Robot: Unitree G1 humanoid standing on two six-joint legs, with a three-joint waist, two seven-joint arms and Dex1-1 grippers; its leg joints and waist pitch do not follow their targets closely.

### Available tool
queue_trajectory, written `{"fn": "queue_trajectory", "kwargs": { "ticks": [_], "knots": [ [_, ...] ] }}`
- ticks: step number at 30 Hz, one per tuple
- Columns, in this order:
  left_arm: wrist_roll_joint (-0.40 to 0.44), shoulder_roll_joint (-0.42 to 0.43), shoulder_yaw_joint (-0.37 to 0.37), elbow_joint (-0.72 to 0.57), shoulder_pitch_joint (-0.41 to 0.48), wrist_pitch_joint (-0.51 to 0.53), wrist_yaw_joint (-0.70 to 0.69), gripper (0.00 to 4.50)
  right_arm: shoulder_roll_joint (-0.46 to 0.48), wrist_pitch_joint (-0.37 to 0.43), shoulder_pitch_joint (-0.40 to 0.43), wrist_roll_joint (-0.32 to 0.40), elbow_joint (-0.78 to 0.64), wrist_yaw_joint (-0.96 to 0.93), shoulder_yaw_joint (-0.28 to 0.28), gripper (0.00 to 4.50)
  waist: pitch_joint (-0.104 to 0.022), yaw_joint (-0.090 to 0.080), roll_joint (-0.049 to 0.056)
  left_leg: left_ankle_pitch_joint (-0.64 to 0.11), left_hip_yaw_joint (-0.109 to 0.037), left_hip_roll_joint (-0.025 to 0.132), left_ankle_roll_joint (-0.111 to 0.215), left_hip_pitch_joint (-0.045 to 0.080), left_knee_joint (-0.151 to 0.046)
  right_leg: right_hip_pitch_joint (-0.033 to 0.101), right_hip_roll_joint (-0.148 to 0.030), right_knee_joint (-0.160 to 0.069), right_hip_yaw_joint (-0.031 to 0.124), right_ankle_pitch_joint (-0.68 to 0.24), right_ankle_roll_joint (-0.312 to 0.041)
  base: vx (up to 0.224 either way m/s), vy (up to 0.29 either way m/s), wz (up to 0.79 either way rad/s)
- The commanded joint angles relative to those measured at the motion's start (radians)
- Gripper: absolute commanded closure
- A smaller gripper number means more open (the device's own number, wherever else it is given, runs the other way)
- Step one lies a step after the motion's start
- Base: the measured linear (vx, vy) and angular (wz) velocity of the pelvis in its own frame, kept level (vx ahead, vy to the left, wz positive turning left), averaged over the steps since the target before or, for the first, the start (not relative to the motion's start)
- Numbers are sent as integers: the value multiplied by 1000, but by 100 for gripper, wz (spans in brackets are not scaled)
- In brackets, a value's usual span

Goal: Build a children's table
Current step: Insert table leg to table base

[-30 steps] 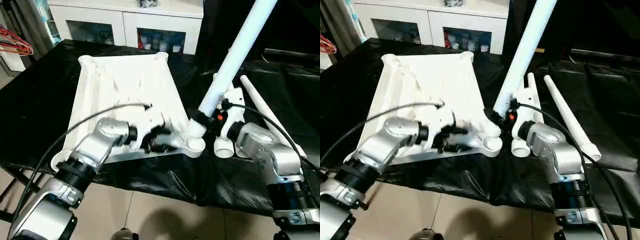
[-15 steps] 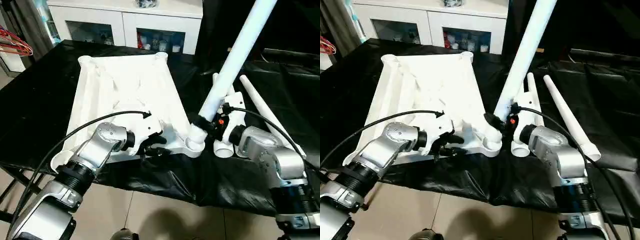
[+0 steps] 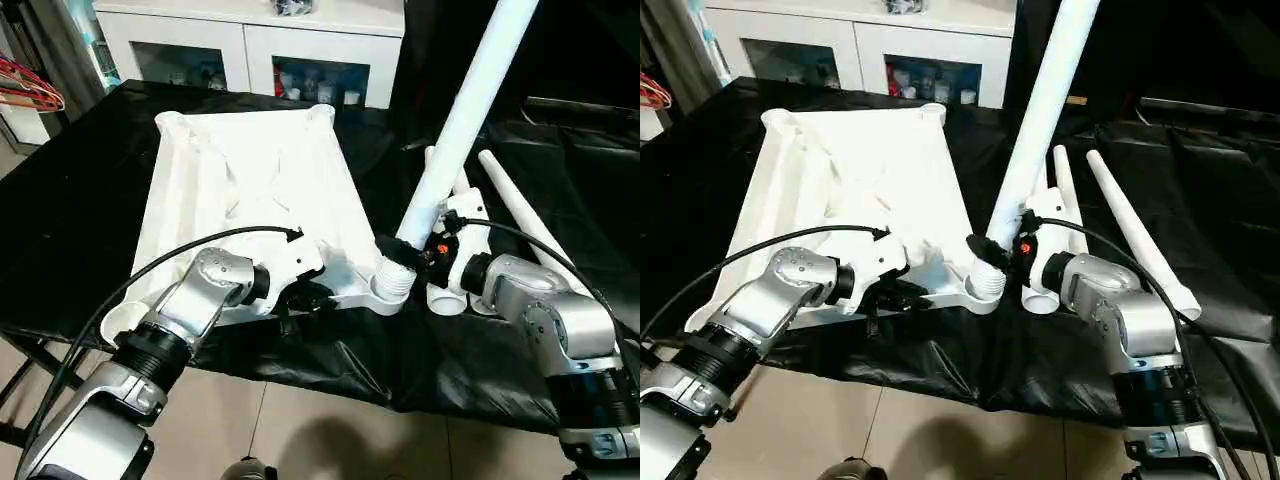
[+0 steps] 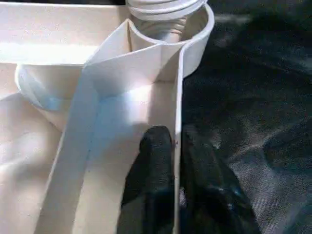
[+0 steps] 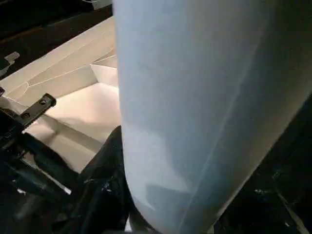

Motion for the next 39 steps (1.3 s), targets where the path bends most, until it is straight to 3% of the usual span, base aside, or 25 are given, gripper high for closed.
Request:
{"fn": "queue_trajectory", "kwargs": {
  "ticks": [1, 3, 4, 7, 28, 37, 39],
  "knots": [
    [9, 0, 2, 9, 7, 13, -14, 445, 3, 10, -10, 0, 15, 9, 5, 262, -76, 1, -2, -162, -42, 75, -9, 24, -77, 47, -111, -85, 66, -213, -185, 0, 0, 0],
    [5, 0, 4, 5, 9, 13, -20, 445, 4, 11, -12, 1, 21, 10, 9, 262, -76, 1, -2, -157, -43, 76, -8, 24, -77, 48, -111, -83, 65, -203, -185, 0, 0, 0],
    [4, 0, 4, 4, 10, 11, -22, 449, 5, 11, -13, 0, 25, 10, 11, 262, -77, 0, -9, -154, -42, 76, -6, 24, -78, 48, -110, -83, 65, -199, -186, 0, 0, 0],
    [2, -2, 5, 4, 12, 15, -24, 450, 5, 12, -14, -5, 36, 19, 23, 262, -74, -3, -5, -163, -41, 75, -5, 24, -77, 47, -111, -85, 65, -221, -188, 0, 0, 0],
    [-12, -28, 34, -6, 20, -4, -17, 450, -14, 36, -13, -9, 22, 72, 57, 262, -74, -4, -13, -162, -41, 76, 0, 24, -77, 46, -112, -89, 66, -250, -173, 0, 0, 0],
    [-14, -30, 38, -9, 20, -1, -20, 450, 22, -11, -9, -11, 90, 39, 26, 262, -73, -6, -14, -169, -42, 76, -3, 24, -79, 44, -112, -90, 65, -265, -169, 0, 0, 0],
    [-13, -33, 45, -7, 19, -2, -17, 450, 38, -22, 7, 7, 100, 28, -2, 262, -74, -5, -13, -166, -41, 75, 0, 24, -78, 44, -113, -90, 66, -257, -173, 0, 0, 0]
  ]
}}
